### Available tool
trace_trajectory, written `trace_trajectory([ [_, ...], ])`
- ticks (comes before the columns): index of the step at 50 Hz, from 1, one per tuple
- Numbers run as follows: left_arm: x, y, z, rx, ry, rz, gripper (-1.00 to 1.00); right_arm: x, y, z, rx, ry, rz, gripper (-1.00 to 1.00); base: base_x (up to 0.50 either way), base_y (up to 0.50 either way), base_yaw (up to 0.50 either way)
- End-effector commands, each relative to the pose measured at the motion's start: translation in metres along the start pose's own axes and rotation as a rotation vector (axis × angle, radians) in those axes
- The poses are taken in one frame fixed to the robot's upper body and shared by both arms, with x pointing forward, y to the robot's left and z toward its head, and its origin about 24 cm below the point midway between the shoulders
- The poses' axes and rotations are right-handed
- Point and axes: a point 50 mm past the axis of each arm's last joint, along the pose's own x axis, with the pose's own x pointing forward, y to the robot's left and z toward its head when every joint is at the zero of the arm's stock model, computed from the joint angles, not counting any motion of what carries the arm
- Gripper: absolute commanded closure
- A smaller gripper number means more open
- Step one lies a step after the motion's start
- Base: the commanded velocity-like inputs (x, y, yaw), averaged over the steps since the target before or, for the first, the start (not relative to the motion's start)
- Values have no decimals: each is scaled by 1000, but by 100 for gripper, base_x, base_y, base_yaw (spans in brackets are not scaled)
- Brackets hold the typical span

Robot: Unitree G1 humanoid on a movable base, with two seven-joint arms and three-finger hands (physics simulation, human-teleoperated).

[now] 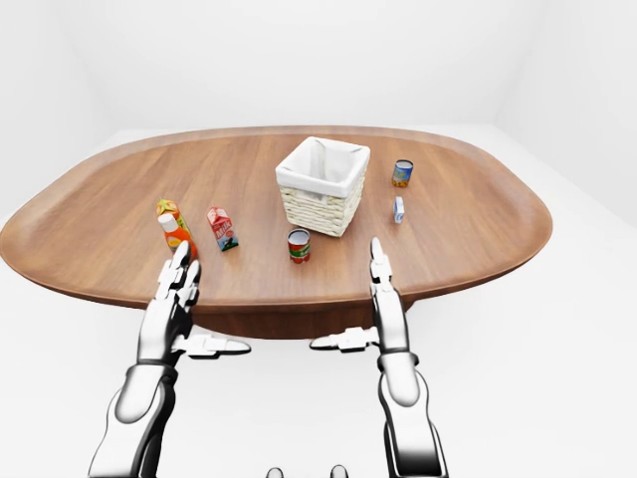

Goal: Pick the milk and place it in the basket.

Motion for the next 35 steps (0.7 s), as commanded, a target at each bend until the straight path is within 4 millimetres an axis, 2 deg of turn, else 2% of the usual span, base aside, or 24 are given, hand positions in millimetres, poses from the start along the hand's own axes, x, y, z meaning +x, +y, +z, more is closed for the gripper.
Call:
trace_trajectory([
  [1,-13,0,20,25,-74,8,-100,-9,-2,17,-24,-59,-8,-100,0,0,0],
  [30,-39,0,58,23,-213,-31,-100,-24,-11,49,-63,-176,-57,-100,0,0,0],
  [35,-39,0,59,31,-215,-25,-100,-27,-12,53,-62,-188,-58,-100,0,0,0],
])
